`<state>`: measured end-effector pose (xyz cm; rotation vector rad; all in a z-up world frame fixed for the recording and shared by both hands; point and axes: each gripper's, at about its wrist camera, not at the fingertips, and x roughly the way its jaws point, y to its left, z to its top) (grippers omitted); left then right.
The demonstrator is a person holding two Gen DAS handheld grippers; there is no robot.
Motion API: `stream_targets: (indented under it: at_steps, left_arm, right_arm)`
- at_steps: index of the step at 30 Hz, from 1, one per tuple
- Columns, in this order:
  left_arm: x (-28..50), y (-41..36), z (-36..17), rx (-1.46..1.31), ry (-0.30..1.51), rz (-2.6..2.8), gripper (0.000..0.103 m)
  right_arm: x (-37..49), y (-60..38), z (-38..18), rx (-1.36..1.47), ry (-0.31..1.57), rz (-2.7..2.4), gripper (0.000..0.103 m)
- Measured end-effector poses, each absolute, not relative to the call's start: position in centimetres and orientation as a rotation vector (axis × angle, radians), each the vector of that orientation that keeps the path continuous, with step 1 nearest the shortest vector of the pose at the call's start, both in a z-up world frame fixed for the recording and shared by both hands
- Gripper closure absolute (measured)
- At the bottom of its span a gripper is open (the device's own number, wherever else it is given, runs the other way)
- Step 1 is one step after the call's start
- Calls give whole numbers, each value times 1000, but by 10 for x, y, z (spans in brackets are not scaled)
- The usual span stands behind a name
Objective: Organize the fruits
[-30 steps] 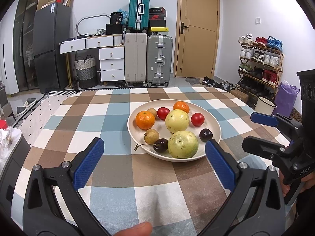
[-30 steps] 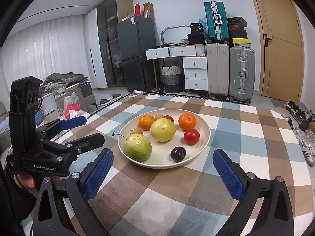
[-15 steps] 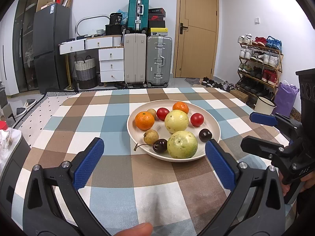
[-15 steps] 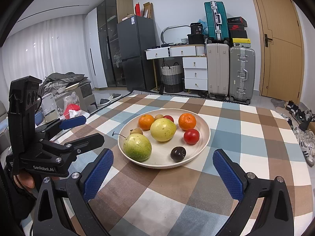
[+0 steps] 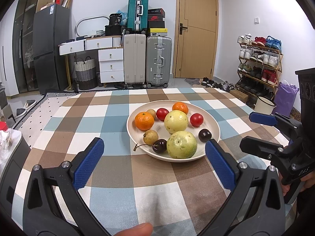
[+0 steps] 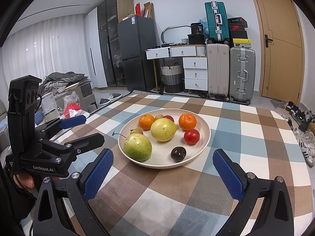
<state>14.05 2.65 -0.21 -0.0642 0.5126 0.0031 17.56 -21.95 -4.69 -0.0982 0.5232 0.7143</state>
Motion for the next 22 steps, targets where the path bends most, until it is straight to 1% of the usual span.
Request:
stream_targets:
  at_steps: [22]
  left_arm:
    - [143, 24, 1, -57, 494, -4, 0]
  right_arm:
    - [175, -219, -46, -100, 523, 715, 0]
